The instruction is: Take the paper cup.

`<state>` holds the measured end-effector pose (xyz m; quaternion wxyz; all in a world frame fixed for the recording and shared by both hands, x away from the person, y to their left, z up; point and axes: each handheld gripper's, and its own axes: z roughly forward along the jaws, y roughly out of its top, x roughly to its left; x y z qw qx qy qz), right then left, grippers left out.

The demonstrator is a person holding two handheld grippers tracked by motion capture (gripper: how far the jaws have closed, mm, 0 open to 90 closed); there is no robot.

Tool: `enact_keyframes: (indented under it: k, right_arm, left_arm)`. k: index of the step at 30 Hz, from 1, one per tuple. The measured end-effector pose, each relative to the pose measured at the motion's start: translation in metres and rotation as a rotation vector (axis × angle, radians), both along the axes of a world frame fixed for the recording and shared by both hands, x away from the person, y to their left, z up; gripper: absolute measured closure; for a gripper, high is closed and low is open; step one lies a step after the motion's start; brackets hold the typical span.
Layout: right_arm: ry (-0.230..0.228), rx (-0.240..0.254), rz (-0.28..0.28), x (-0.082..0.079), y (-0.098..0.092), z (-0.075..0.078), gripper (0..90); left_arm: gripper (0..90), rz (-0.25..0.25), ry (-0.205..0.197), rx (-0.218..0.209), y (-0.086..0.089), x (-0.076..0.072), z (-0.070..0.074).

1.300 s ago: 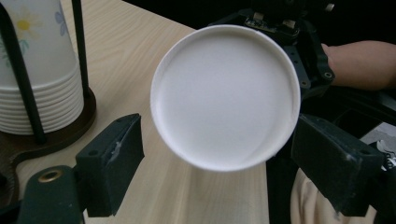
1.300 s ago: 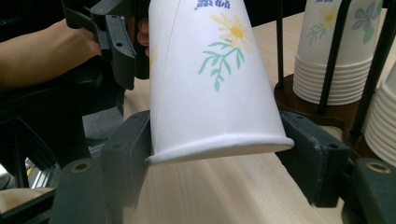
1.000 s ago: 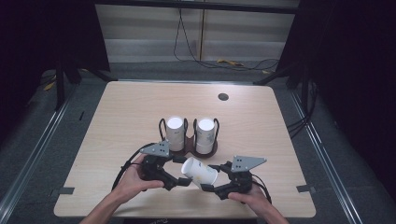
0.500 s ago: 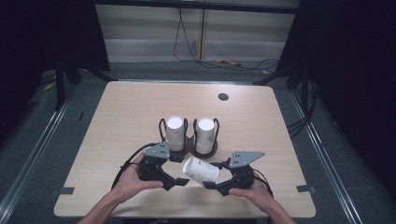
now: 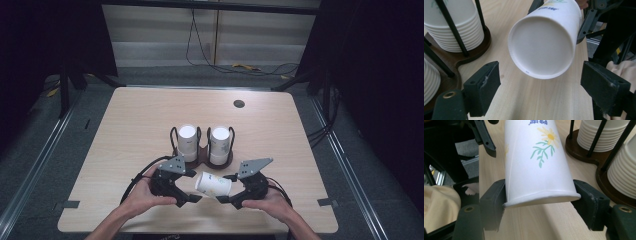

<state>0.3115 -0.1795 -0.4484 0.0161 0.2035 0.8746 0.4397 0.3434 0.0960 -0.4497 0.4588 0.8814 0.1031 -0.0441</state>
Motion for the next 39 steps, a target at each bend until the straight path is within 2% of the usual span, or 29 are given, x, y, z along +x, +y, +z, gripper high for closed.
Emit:
enact_keyframes:
  k: [2, 4, 11, 15, 22, 28, 35, 39]
  right_arm:
    - [0.005, -0.023, 0.011, 0.0, 0.002, 0.0, 30.4]
    - [0.006, -0.022, 0.019, 0.001, 0.002, 0.001, 30.4]
    - [0.014, -0.07, 0.045, 0.004, 0.006, 0.005, 30.7]
    - [0.021, -0.107, 0.058, 0.007, 0.007, 0.005, 30.9]
    - [0.028, -0.132, 0.074, 0.01, 0.009, 0.005, 31.0]
    - [0.043, -0.174, 0.107, 0.012, 0.014, 0.006, 31.0]
    - [0.048, -0.212, 0.118, 0.013, 0.018, 0.005, 31.1]
    - [0.054, -0.229, 0.126, 0.014, 0.02, 0.005, 31.1]
  left_arm:
    - [16.0, 0.002, 0.007, -0.001, -0.001, -0.001, 0.0]
    - [16.0, -0.001, 0.005, 0.006, -0.001, 0.0, -0.001]
    - [15.9, -0.017, 0.011, 0.011, -0.003, -0.001, -0.002]
    - [15.9, -0.024, 0.01, 0.031, -0.004, -0.001, -0.003]
    - [16.0, -0.022, 0.001, 0.047, -0.005, 0.0, -0.003]
    - [18.2, -0.029, -0.001, 0.078, -0.007, 0.0, -0.006]
    - [19.3, -0.023, -0.003, 0.09, -0.01, 0.0, -0.007]
    - [20.1, -0.045, -0.007, 0.111, -0.013, 0.0, -0.008]
